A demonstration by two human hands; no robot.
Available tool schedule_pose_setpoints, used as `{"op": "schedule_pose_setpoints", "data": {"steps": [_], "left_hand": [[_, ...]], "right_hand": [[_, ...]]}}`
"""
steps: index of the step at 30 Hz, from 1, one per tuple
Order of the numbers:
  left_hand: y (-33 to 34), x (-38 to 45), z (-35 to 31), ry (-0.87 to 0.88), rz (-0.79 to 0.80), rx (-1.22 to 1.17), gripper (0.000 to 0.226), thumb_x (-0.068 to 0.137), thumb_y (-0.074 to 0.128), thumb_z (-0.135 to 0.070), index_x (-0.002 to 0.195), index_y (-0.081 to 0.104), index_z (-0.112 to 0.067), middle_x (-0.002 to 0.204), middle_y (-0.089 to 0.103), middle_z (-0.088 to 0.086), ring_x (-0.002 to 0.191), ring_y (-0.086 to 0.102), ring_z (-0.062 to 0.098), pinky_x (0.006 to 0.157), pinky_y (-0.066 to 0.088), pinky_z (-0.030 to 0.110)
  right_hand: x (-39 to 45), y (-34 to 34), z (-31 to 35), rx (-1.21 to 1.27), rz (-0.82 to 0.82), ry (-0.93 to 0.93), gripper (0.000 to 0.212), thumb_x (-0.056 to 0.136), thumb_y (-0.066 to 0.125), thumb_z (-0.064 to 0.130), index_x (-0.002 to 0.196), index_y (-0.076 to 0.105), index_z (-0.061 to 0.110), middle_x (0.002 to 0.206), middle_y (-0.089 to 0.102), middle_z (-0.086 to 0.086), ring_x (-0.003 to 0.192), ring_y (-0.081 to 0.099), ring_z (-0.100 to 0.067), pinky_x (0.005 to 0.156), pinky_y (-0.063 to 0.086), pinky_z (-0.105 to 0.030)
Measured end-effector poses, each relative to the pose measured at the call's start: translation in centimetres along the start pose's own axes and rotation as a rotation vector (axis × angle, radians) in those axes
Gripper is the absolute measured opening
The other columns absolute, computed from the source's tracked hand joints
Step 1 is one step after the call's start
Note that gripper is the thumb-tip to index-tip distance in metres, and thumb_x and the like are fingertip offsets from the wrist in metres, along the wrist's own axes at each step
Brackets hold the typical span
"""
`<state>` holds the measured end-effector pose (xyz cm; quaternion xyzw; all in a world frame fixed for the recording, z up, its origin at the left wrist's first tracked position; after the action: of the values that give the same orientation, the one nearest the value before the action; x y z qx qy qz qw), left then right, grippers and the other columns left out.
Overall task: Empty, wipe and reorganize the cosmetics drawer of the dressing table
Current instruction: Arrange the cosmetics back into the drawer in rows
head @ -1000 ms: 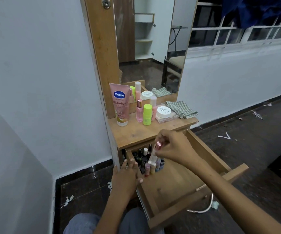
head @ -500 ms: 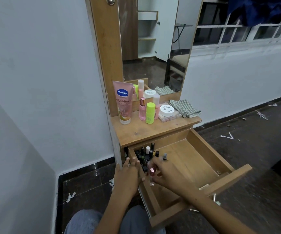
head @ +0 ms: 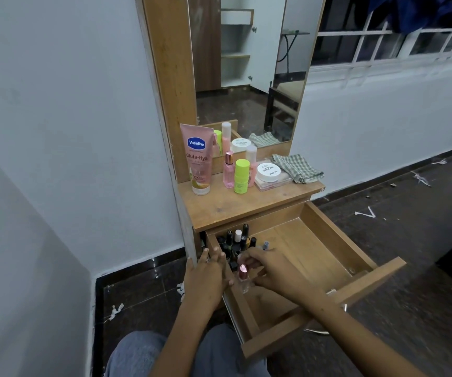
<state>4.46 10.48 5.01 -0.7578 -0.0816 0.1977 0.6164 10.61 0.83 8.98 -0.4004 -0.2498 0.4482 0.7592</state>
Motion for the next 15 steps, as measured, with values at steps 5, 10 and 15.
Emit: {"op": "schedule_pose_setpoints", "data": {"steps": [5,10,15], "left_hand": [[-0.3,0.0,-0.2,0.0,0.0,-0.004,0.066,0.097,0.047,-0.041,0.152,0.017,-0.02,0.16,0.012,-0.002,0.148,0.004,0.019,0.117,0.007,0.048],[-0.3,0.1,-0.2,-0.005,0.027,0.029,0.067,0.097,0.046,-0.042,0.152,0.015,-0.02,0.161,0.011,-0.001,0.148,0.004,0.02,0.117,0.007,0.048],[-0.1,0.3,-0.1,-0.013,0.042,0.031,0.069,0.097,0.046,-0.043,0.153,0.012,-0.021,0.161,0.007,-0.002,0.148,0.002,0.02,0.117,0.005,0.048]], "right_hand": [[-0.1,-4.0,0.2,-0.046,-0.075,0.027,0.036,0.081,0.069,0.004,0.115,0.064,0.011,0.108,0.07,0.0,0.097,0.065,-0.01,0.085,0.052,-0.022],[2.9,-7.7,-0.7,0.09,-0.344,0.145,0.03,0.079,0.072,0.005,0.108,0.068,0.011,0.102,0.072,-0.002,0.094,0.067,-0.012,0.085,0.054,-0.023],[7.1,-10.4,-1.8,0.218,-0.756,0.25,0.039,0.077,0.078,0.018,0.112,0.063,0.012,0.106,0.067,0.0,0.093,0.062,-0.012,0.08,0.054,-0.032]]}}
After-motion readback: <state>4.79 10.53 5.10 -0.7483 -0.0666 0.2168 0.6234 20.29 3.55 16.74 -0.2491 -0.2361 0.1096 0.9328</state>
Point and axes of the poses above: each hand's wrist, its own x-axis towards the middle knuckle, its own y-axis out of the palm, z = x × y, the point moved 10 cm from there along x, towards the middle knuckle
